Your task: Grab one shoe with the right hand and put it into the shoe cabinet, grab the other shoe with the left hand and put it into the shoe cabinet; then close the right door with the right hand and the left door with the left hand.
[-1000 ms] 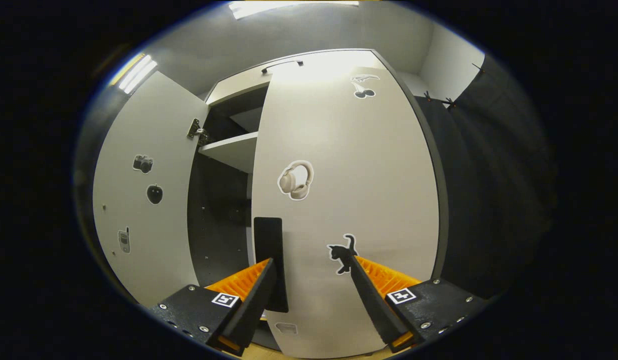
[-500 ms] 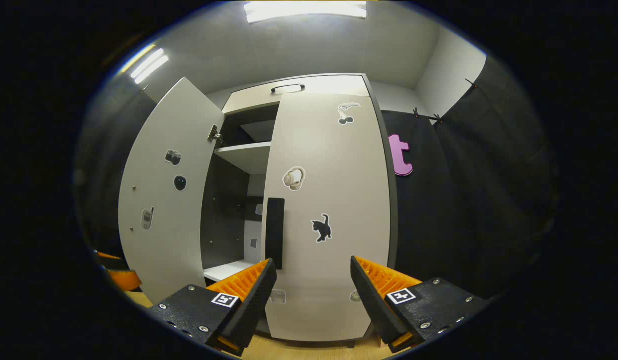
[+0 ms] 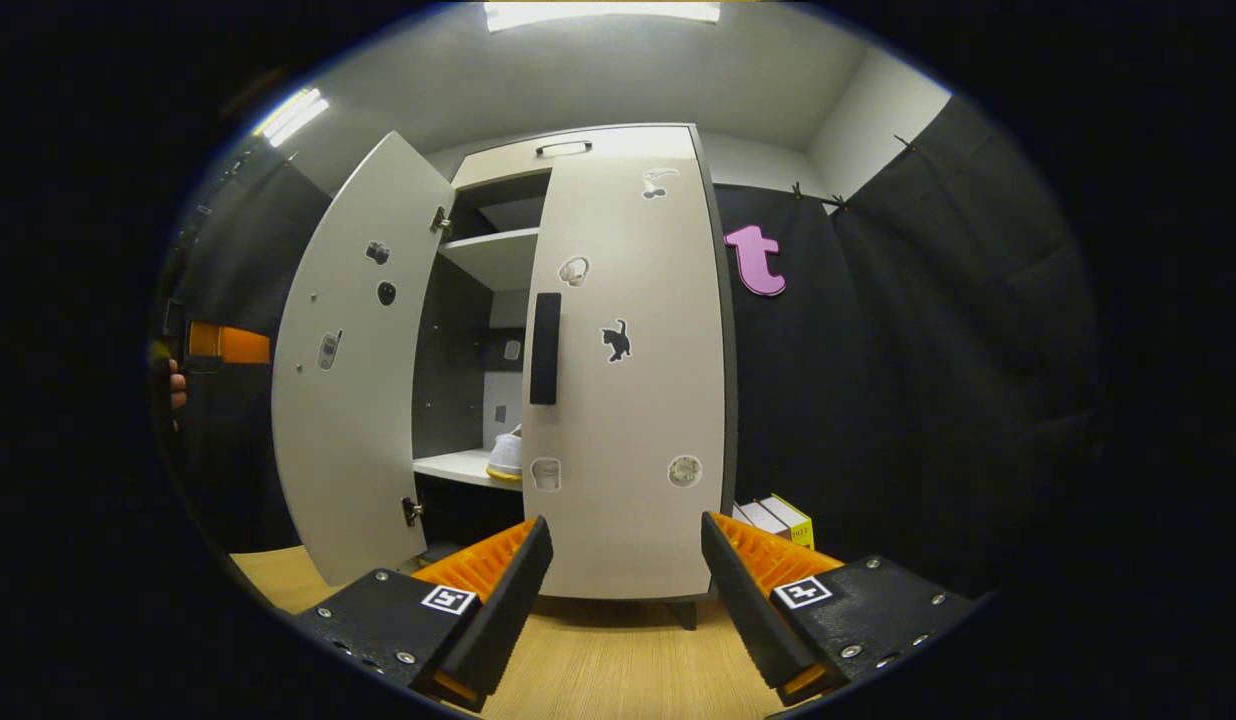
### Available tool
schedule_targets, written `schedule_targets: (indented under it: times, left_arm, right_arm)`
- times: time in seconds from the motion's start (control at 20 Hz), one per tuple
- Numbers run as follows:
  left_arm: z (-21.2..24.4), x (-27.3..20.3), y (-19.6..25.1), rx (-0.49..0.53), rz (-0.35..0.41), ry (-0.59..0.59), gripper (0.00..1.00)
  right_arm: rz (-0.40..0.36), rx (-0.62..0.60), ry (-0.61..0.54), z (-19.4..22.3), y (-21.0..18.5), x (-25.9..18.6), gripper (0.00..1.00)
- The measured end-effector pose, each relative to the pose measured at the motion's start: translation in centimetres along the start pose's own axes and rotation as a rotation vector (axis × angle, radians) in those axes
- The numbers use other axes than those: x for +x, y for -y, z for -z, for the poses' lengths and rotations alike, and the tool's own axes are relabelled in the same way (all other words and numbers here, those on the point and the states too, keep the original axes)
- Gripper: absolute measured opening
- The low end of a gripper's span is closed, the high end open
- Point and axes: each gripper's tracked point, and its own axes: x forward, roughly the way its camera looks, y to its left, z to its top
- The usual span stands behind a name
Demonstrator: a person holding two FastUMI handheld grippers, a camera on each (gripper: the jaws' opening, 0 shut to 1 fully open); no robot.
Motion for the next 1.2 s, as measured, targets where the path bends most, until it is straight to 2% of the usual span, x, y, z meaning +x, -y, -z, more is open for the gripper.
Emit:
schedule_targets:
  times: [0.1, 0.3, 0.45, 0.65, 0.85, 1.05, 1.15, 1.2]
  left_arm:
    - [-1.0, 0.9, -2.9, -0.008, -0.047, 0.01, 0.95]
    - [-2.8, 4.8, -9.6, 0.051, -0.167, 0.03, 0.94]
    - [-2.1, 8.5, -11.8, 0.058, -0.173, 0.005, 0.95]
    - [-1.3, 11.8, -12.2, 0.086, -0.172, 0.006, 0.95]
    - [-1.1, 12.6, -11.4, 0.115, -0.145, 0.009, 0.94]
    - [-0.3, 12.7, -8.8, 0.053, -0.046, -0.034, 0.93]
    - [-0.3, 12.1, -6.9, 0.05, -0.004, -0.035, 0.9]
    - [-0.3, 12.0, -5.8, 0.054, 0.016, -0.035, 0.92]
  right_arm:
    - [0.01, 0.004, -0.006, 0.4, 0.3, -0.7, 0.93]
    - [-0.009, -0.007, -0.013, 0.4, -0.1, -1.2, 0.92]
    - [-0.013, -0.02, -0.005, -0.2, -0.1, -1.0, 0.93]
    - [0.0, -0.015, -0.012, -0.3, 0.3, -0.9, 0.93]
    - [0.027, -0.004, -0.015, -0.3, 1.2, -0.9, 0.93]
    - [0.03, 0.021, -0.016, -0.5, 1.4, -0.7, 0.93]
    - [0.029, 0.028, -0.017, -0.5, 1.6, -0.5, 0.92]
    - [0.029, 0.03, -0.016, -0.6, 1.5, -0.4, 0.92]
